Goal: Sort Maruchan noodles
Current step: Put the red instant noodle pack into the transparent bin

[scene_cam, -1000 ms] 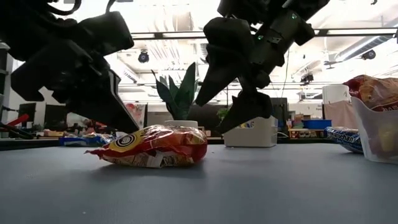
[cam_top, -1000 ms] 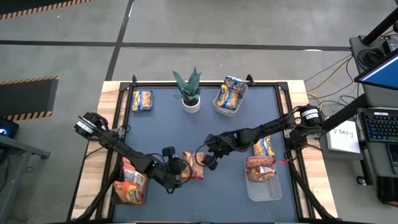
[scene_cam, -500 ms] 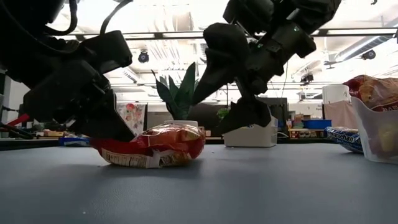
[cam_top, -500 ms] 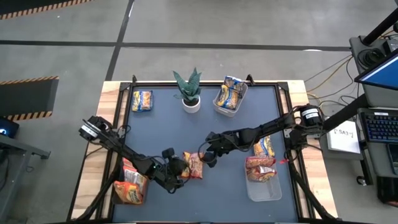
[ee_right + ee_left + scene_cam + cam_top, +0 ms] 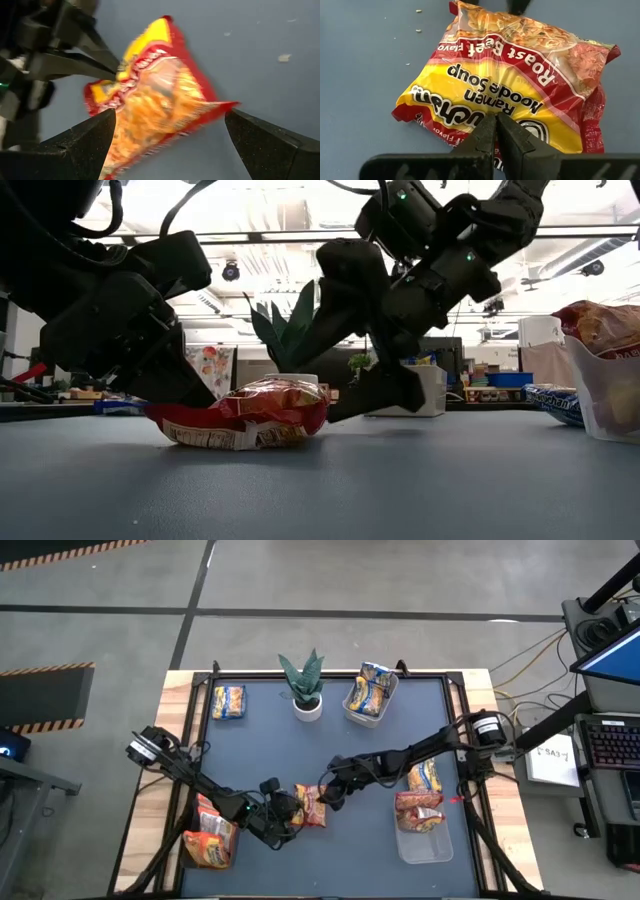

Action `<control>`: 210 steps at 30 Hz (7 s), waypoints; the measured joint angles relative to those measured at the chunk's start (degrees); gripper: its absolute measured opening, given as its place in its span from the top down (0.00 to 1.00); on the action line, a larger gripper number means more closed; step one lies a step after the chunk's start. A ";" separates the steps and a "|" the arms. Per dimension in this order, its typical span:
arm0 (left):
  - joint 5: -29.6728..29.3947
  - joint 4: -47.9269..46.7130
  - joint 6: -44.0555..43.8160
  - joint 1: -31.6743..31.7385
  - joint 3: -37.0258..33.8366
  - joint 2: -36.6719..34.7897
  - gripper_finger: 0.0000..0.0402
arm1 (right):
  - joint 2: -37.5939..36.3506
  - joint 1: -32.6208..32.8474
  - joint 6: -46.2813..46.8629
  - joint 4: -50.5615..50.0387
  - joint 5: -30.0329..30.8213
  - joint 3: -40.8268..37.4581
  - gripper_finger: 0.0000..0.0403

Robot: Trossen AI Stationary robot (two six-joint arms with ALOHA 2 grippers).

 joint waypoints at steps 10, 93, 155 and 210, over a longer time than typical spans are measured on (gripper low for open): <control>-0.26 0.30 0.02 -0.18 -0.20 0.07 1.00 | 5.17 -0.12 0.16 13.93 -6.10 0.06 0.10; 4.13 40.60 51.92 5.01 1.20 -15.77 0.76 | -53.58 35.63 -26.97 -27.09 25.85 -14.05 0.61; 25.35 82.83 44.37 13.78 18.31 19.07 0.43 | -39.92 35.71 -61.50 7.52 44.38 -14.13 0.61; 11.60 50.32 48.88 14.01 28.63 19.30 0.79 | -22.34 32.78 -17.02 -87.34 32.17 38.57 0.32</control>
